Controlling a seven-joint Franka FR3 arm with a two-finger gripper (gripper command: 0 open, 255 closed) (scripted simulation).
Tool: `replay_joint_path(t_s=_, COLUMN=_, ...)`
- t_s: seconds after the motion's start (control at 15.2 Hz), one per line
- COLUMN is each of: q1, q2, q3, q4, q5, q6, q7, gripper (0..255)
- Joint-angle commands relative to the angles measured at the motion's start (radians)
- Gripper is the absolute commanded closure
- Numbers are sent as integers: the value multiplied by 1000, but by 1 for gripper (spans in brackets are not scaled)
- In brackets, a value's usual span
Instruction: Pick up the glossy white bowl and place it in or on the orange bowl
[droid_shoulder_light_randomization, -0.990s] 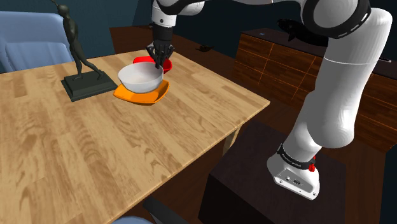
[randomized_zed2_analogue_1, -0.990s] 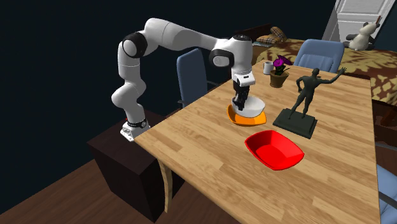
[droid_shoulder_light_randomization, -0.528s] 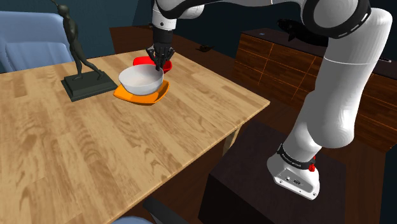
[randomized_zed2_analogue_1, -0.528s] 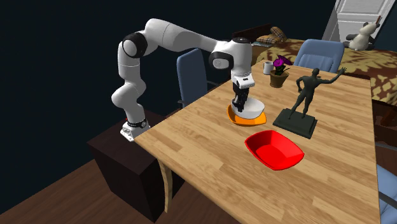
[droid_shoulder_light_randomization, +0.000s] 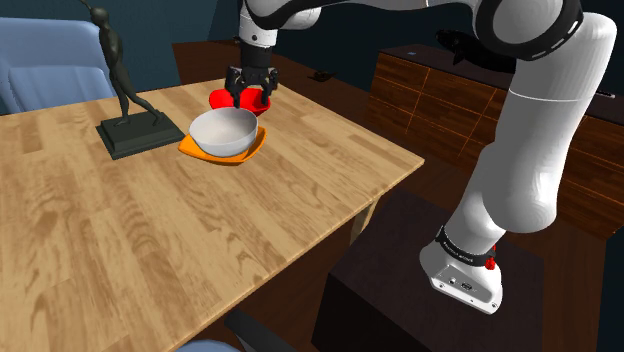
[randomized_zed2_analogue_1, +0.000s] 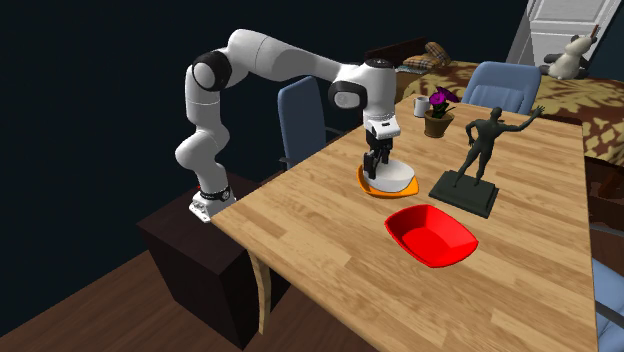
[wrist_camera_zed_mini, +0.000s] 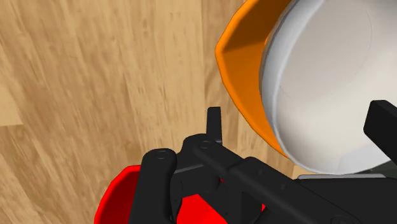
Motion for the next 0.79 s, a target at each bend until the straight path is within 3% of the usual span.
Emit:
replay_joint_path(t_s=0.0, q1=-2, q2=-9, q3=-1, q4=21, q5=-1, q6=-30, q7=1, gripper=0)
replay_joint_path(t_s=0.2, q1=-6, q2=-27, q3=-5, q4=89, q5=-5, q6=-116, q7=4, gripper=0)
replay_joint_path(t_s=0.73, q1=-6, q2=-27, q3=-5, q4=89, q5=-5, q6=-116, q7=4, gripper=0)
